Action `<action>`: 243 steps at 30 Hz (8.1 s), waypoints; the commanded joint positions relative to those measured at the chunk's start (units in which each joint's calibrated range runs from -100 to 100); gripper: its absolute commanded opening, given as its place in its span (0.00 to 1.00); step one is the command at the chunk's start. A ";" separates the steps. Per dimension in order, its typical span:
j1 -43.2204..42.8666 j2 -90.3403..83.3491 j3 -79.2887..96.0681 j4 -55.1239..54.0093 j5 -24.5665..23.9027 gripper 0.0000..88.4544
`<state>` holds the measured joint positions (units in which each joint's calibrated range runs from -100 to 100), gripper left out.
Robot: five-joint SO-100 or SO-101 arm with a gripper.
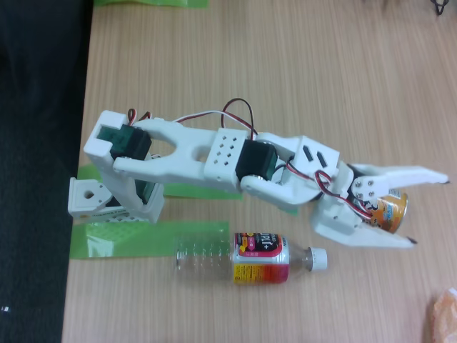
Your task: Pick up the plastic bottle and stand it up on the white place
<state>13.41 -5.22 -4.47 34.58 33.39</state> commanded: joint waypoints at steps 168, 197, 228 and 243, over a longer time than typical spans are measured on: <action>0.22 -5.24 -5.98 41.47 15.71 0.20; -20.37 -91.67 55.40 11.34 11.88 0.19; -34.60 -91.51 86.82 -25.39 20.17 0.19; -35.85 -91.76 93.61 -29.94 19.96 0.19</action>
<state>-21.03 -96.55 88.70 5.69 53.36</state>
